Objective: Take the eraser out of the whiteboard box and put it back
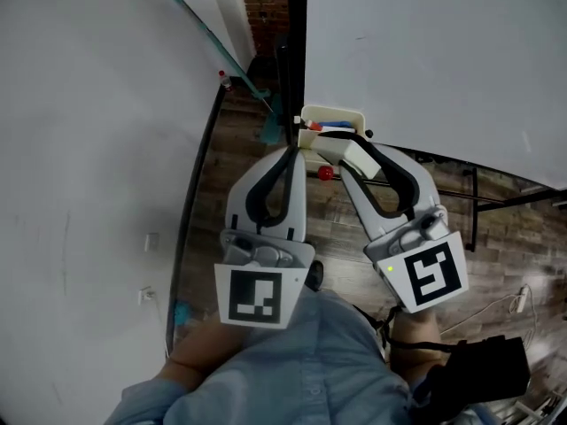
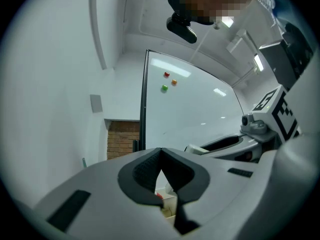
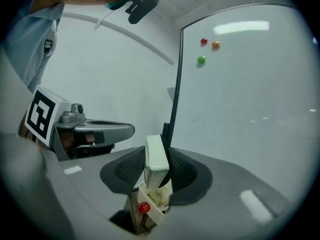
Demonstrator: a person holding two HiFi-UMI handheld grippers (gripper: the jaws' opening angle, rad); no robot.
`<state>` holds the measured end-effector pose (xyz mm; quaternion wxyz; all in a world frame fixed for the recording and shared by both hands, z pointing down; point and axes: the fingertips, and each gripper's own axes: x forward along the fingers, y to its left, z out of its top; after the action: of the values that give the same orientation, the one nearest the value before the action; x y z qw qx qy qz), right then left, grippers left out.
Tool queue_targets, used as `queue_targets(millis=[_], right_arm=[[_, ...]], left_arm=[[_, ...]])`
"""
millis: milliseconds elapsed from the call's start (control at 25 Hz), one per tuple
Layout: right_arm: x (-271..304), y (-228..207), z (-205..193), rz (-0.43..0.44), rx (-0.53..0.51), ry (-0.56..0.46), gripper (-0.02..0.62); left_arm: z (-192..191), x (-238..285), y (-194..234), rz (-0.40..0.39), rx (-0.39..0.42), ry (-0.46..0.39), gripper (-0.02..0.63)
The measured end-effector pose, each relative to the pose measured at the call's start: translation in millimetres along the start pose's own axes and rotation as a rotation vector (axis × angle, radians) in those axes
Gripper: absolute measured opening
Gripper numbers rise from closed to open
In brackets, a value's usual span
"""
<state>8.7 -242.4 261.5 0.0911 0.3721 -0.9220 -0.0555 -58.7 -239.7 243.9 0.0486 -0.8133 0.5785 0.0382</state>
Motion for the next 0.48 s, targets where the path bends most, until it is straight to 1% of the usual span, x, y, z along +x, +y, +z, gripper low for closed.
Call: queue_targets(millis=[280, 480], right_arm=[[-34, -2, 20, -0.021, -0.028, -0.063, 0.138], [-49, -2, 28, -0.027, -0.040, -0.085, 0.138]], left_arm=[[24, -19, -20, 0.020, 0.017, -0.061, 0.005], [34, -27, -32, 0.012, 0.021, -0.091, 0.005]])
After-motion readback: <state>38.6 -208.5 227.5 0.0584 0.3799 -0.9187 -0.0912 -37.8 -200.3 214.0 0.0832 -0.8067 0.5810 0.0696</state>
